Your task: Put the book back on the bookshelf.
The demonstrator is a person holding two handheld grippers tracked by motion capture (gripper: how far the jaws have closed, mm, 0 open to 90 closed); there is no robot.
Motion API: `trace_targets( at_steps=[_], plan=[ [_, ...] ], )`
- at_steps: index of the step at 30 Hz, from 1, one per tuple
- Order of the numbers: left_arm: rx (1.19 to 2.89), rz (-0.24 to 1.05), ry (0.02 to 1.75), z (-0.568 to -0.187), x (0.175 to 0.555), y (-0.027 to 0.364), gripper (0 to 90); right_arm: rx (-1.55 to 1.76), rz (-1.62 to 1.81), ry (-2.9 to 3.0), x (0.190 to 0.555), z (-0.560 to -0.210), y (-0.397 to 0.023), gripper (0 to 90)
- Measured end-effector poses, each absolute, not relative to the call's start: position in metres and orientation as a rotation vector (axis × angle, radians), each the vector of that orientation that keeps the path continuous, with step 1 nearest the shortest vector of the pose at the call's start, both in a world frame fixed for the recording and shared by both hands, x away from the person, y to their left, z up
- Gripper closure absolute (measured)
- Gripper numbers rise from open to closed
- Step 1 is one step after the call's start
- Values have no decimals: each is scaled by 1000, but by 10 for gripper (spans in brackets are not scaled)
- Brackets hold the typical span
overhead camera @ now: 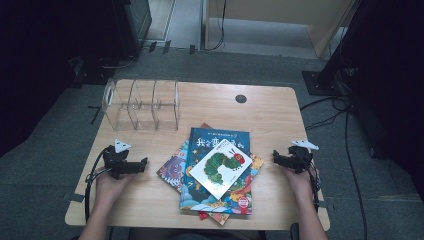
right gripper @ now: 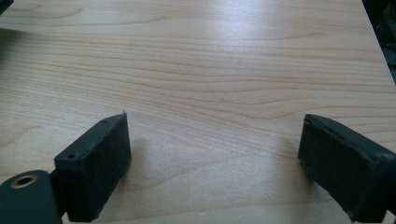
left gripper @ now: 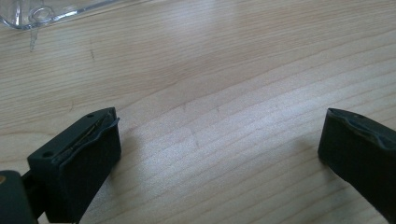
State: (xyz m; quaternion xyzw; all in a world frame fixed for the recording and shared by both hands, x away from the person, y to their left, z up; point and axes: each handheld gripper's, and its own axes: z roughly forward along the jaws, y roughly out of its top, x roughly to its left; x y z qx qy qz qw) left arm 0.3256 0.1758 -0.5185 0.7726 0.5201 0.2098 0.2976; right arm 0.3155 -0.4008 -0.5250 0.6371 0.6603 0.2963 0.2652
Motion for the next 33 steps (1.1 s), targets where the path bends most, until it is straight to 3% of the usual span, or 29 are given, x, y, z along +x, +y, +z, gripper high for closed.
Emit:
trace_targets(
  at_steps=[4, 10, 12, 14, 22, 33],
  plan=[
    [2045, 563, 1392, -519, 326, 176, 0, 1718, 808, 1774, 311, -525, -400, 148],
    [2033, 572, 1410, -518, 327, 174, 4, 1700, 815, 1795, 308, -525, -400, 145],
    [2022, 579, 1378, -517, 325, 175, 78, 1683, 824, 1817, 309, -525, -399, 150],
    [2020, 577, 1352, -515, 323, 173, 243, 1677, 832, 1824, 310, -525, -399, 172],
    [2105, 487, 1271, -508, 326, 167, 432, 1627, 873, 1880, 303, -521, -399, 400],
    [2050, 358, 1213, -494, 327, 158, 418, 1618, 912, 1949, 301, -516, -397, 495]
  ],
)
